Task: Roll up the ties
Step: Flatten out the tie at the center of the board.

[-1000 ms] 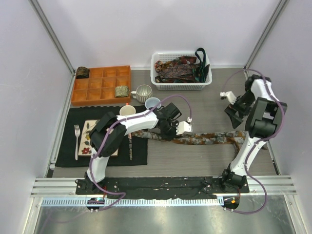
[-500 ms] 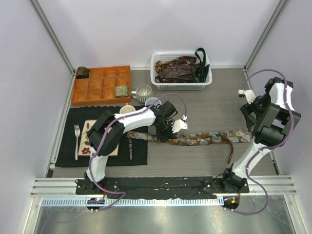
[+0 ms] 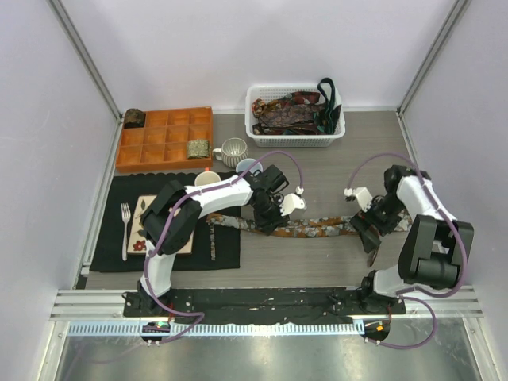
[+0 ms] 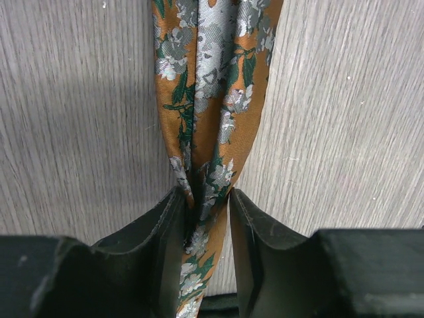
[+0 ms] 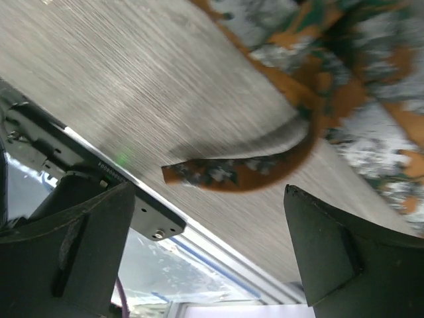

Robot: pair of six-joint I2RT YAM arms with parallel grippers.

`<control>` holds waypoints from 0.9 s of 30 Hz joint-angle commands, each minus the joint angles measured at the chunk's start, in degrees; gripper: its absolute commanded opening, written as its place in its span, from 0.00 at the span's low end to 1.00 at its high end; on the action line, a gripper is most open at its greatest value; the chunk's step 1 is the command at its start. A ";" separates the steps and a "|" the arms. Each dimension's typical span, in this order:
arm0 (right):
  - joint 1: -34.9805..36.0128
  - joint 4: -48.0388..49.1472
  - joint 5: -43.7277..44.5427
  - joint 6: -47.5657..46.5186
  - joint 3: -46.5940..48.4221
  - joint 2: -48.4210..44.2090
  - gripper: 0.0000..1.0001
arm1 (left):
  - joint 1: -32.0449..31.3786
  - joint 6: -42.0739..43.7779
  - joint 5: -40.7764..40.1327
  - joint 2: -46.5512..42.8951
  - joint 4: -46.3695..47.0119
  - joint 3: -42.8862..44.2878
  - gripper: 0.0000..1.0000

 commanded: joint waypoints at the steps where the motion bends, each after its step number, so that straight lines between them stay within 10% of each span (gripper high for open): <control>1: 2.86 12.53 11.53 9.72 -6.32 -3.76 0.98 | 0.63 -0.11 -0.97 -0.46 0.97 -1.04 0.35; 16: -7.95 21.71 22.97 10.62 17.39 14.95 0.71 | 1.51 2.70 -1.94 1.12 1.06 -3.06 0.04; 27: -9.36 0.38 3.75 3.06 22.75 16.19 0.83 | 1.78 2.53 0.43 -1.68 0.62 -1.74 0.37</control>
